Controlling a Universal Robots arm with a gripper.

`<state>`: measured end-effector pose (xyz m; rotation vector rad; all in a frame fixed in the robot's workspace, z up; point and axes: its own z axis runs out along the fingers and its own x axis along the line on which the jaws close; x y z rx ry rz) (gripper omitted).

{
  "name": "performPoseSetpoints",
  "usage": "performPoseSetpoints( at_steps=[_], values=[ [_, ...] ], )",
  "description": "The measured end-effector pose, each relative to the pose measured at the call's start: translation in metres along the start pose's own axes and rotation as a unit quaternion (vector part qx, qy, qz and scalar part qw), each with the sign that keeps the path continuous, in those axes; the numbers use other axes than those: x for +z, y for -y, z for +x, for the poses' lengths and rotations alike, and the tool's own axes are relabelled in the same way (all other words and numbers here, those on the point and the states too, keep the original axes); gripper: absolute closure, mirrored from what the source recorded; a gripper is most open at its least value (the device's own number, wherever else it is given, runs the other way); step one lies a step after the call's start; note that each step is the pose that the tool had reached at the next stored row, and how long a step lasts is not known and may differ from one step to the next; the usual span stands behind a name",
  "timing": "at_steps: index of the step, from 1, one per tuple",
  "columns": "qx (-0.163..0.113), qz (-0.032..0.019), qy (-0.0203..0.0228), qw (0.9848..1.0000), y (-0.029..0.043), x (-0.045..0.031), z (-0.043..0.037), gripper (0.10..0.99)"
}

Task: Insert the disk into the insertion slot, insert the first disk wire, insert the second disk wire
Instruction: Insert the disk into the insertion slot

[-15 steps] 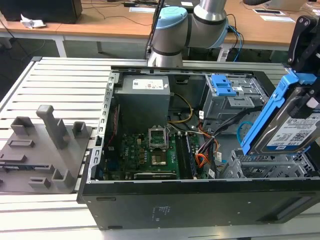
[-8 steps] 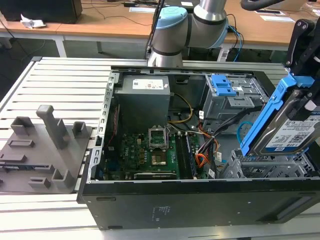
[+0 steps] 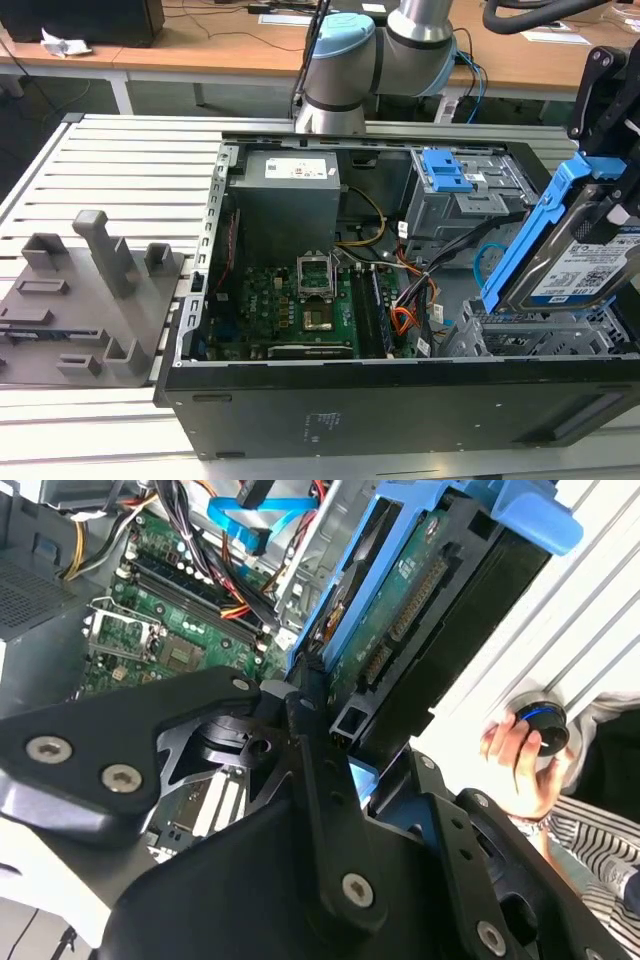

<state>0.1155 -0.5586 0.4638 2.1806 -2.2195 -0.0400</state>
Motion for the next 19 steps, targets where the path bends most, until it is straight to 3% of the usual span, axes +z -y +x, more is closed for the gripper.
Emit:
performPoseSetpoints(
  at_steps=[5,19],
  values=[
    [0.000,0.0000,0.0001,1.0000,0.0022,0.0012,-0.0070,0.722],
    [0.000,-0.0001,-0.0001,1.0000,0.0057,0.0391,-0.0074,0.722]
  ],
)
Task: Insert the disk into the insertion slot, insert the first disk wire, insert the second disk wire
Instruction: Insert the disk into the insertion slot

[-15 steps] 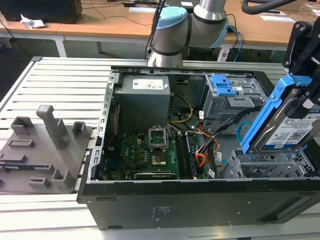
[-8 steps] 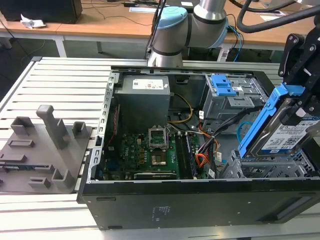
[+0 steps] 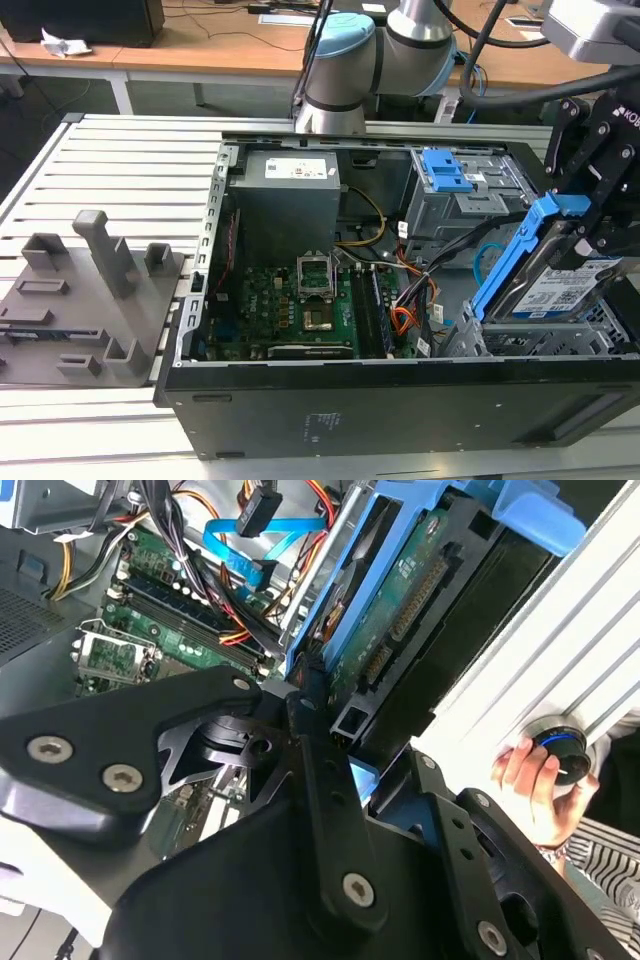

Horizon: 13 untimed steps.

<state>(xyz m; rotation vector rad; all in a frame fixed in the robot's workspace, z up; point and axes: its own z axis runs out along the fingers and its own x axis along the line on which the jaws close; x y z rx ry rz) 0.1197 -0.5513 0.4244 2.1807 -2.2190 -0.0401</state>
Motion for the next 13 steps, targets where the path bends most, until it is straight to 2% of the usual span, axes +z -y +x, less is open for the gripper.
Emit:
performPoseSetpoints(
  at_steps=[8,13],
  values=[
    [0.000,0.0000,0.0001,1.0000,0.0003,0.0081,0.0000,0.722],
    [0.000,0.0000,0.0001,1.0000,0.0006,0.0158,-0.0001,0.722]
  ],
)
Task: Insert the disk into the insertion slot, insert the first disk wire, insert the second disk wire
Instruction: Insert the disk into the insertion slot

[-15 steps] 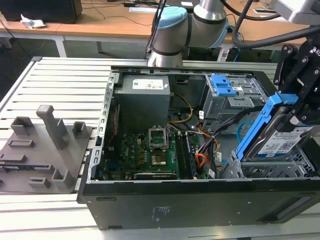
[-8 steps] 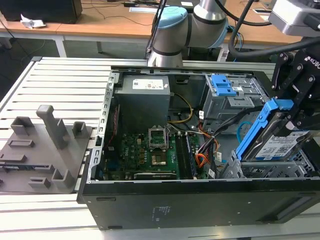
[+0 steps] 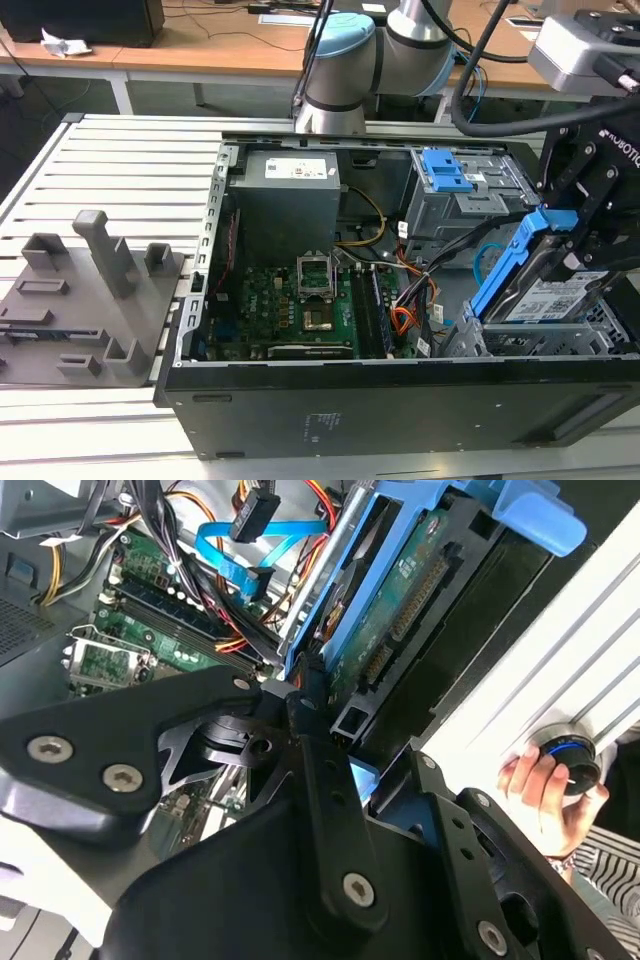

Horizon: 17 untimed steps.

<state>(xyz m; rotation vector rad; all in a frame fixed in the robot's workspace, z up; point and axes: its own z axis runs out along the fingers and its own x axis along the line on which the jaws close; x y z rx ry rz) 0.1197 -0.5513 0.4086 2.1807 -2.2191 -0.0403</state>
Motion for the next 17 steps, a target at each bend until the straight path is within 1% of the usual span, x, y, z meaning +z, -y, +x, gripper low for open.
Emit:
performPoseSetpoints(
  at_steps=[3,8,9,17],
  values=[
    [0.000,0.0000,0.0000,1.0000,0.0002,0.0051,0.0000,0.722],
    [0.000,0.0000,0.0000,1.0000,0.0006,0.0163,-0.0001,0.722],
    [0.000,0.0000,0.0000,1.0000,0.0007,0.0173,-0.0001,0.722],
    [0.000,0.0000,0.0000,1.0000,0.0007,0.0175,0.0000,0.714]
  ],
)
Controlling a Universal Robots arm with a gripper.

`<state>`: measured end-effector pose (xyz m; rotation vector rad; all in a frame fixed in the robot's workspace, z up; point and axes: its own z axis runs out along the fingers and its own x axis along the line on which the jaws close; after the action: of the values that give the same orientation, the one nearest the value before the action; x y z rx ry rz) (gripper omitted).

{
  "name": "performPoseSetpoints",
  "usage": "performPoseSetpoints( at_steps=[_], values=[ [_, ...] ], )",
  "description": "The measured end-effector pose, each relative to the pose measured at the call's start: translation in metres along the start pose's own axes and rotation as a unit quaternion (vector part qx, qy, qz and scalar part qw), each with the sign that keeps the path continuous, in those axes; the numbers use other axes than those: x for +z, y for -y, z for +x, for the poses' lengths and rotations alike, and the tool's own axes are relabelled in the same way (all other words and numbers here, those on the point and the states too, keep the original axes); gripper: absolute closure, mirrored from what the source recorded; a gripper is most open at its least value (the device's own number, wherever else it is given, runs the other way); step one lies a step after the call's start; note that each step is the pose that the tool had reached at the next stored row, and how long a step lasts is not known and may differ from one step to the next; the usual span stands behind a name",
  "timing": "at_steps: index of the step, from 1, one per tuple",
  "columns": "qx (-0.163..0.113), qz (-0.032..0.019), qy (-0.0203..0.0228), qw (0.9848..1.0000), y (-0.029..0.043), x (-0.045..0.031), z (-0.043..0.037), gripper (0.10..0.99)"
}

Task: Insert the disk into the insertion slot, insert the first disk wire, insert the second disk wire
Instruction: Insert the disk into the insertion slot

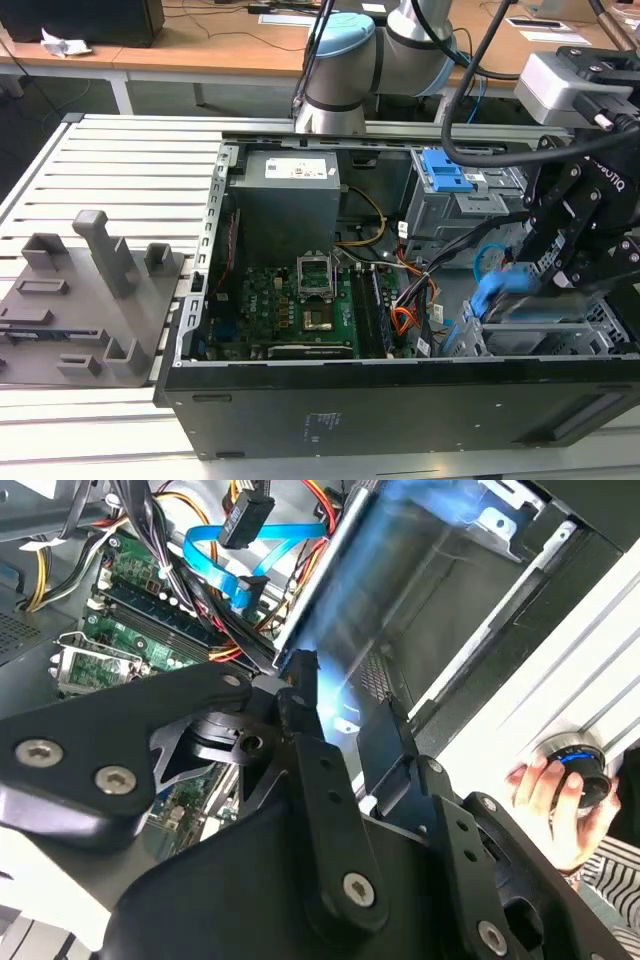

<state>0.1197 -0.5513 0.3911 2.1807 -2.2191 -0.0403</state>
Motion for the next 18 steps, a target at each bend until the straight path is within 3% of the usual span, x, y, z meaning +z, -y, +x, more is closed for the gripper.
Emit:
performPoseSetpoints(
  at_steps=[1,7,8,9,10,18],
  values=[
    [0.000,0.0000,0.0001,1.0000,0.0000,0.0001,0.0000,0.647],
    [0.000,0.0000,0.0000,1.0000,0.0000,0.0001,0.0000,0.647],
    [0.000,0.0000,0.0000,1.0000,0.0000,0.0001,0.0000,0.792],
    [0.000,0.0000,-0.0001,1.0000,0.0000,0.0001,0.0000,0.851],
    [0.000,0.0000,0.0000,1.0000,0.0000,0.0002,0.0000,0.973],
    [0.000,0.0000,0.0000,1.0000,0.0000,0.0003,0.0000,0.980]
  ],
)
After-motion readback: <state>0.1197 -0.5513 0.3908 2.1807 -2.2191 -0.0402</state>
